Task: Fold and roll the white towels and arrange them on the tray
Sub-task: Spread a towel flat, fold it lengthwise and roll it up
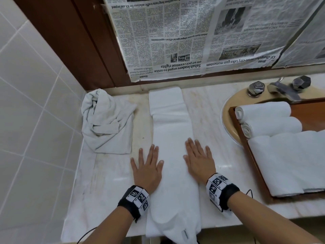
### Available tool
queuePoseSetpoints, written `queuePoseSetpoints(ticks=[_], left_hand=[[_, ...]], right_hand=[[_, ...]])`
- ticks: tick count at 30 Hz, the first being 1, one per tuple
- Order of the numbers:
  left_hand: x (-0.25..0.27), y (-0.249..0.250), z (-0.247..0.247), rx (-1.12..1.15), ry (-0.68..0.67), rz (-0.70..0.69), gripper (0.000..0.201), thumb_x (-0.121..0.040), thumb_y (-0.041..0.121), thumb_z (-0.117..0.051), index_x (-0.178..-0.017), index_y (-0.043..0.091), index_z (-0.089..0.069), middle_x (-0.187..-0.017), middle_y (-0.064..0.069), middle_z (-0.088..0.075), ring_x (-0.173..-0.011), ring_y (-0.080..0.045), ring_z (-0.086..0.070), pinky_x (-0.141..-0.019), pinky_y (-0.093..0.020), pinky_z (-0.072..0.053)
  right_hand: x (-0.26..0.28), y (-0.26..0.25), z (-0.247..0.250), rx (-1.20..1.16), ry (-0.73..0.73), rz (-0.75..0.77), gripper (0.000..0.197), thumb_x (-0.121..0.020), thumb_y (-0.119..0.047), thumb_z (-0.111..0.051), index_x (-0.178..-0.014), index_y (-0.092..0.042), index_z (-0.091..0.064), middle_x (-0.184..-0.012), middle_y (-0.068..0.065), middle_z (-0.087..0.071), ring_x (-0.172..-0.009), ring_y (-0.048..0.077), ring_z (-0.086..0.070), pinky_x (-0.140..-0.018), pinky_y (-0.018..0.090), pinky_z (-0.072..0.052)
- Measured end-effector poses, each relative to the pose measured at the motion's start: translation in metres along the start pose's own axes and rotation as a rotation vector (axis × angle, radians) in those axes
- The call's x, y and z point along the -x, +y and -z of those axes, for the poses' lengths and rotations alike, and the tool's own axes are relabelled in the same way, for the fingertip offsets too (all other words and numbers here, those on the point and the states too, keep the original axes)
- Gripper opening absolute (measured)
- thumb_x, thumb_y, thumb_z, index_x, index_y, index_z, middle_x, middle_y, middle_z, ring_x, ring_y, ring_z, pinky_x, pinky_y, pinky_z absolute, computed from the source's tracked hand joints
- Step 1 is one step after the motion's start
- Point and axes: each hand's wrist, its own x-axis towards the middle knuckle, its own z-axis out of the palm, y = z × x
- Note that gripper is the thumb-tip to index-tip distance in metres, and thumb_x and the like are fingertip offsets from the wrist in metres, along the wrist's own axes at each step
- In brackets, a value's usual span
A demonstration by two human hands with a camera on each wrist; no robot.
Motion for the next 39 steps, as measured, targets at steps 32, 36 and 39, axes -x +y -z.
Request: queuePoseSetpoints(ticks=[32, 36, 39], left_hand=[[-0.004, 0.044, -0.005, 0.003, -0.014, -0.012, 0.060, -0.100, 0.057, -0.001, -0.157, 0.041, 0.009, -0.162, 0.024, 0.017, -0.152, -0.023, 0.015, -0.117, -0.062, 0.007], [-0.007, 0.029, -0.007, -0.026, -0.005, 0.016, 0.066, -0.091, 0.061, 0.010, -0.155, 0.044, 0.013, -0.160, 0.027, 0.020, -0.153, -0.024, 0.015, -0.117, -0.064, 0.008], [-0.001, 0.029, -0.005, 0.040, 0.009, 0.062, 0.068, -0.091, 0.060, 0.010, -0.156, 0.041, 0.012, -0.159, 0.026, 0.020, -0.153, -0.024, 0.013, -0.118, -0.064, 0.006]], right_hand=[[-0.005, 0.012, 0.005, 0.018, -0.076, 0.232, 0.065, -0.100, -0.043, -0.009, -0.156, -0.014, -0.022, -0.163, 0.000, -0.014, -0.150, 0.021, -0.019, -0.120, 0.052, -0.019], [-0.002, 0.031, 0.010, 0.035, -0.066, 0.192, 0.075, -0.090, -0.050, 0.011, -0.158, -0.020, 0.000, -0.162, -0.009, 0.011, -0.152, 0.012, 0.004, -0.122, 0.046, -0.001], [0.001, 0.041, 0.018, 0.011, -0.079, 0.078, 0.064, -0.098, -0.046, 0.004, -0.157, -0.021, 0.006, -0.162, -0.010, 0.016, -0.151, 0.013, 0.011, -0.121, 0.044, 0.005]])
